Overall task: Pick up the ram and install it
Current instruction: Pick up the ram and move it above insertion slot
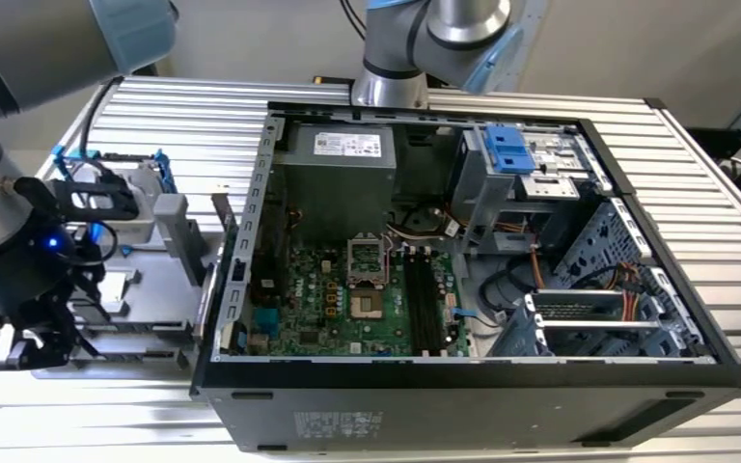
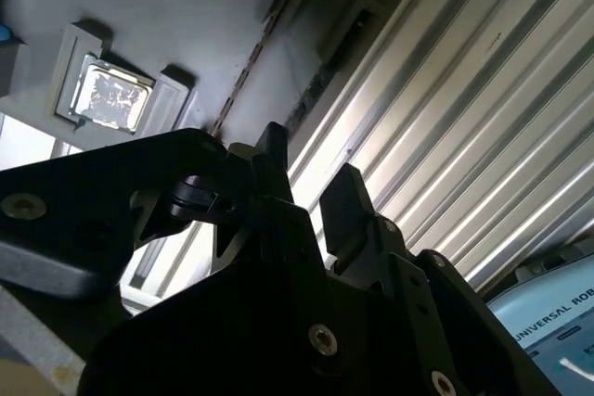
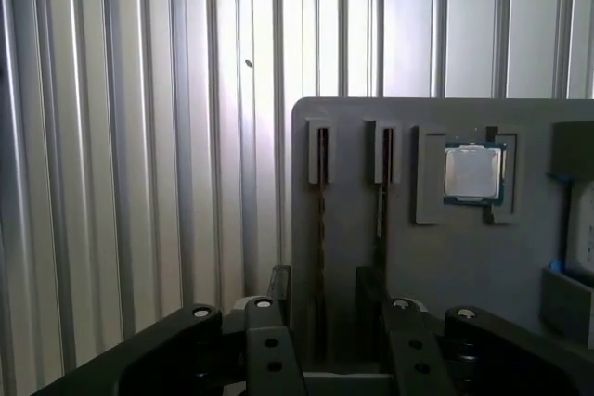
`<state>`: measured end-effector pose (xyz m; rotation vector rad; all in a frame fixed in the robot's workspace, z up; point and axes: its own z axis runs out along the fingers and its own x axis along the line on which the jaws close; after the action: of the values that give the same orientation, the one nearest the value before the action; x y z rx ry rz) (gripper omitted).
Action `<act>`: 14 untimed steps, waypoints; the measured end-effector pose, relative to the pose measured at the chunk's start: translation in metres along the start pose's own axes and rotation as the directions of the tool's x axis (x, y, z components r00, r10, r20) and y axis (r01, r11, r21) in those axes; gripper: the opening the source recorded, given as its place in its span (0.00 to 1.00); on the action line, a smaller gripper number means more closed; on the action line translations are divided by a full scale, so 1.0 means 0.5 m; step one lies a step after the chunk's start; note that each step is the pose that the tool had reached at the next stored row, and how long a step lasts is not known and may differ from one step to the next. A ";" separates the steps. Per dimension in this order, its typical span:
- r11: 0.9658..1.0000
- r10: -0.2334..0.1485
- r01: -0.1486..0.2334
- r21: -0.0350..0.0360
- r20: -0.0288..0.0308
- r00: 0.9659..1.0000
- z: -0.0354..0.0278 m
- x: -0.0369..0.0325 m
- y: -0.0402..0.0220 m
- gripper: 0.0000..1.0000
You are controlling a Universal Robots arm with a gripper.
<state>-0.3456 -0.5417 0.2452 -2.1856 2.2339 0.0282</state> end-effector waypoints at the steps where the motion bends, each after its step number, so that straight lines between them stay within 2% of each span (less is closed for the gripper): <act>1: 1.000 0.000 0.000 0.000 0.000 1.000 0.004 0.000 0.000 1.00; 14: 1.000 0.001 -0.001 0.000 0.000 1.000 0.051 0.000 0.000 1.00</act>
<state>-0.3456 -0.5409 0.2197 -2.1851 2.2346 0.0285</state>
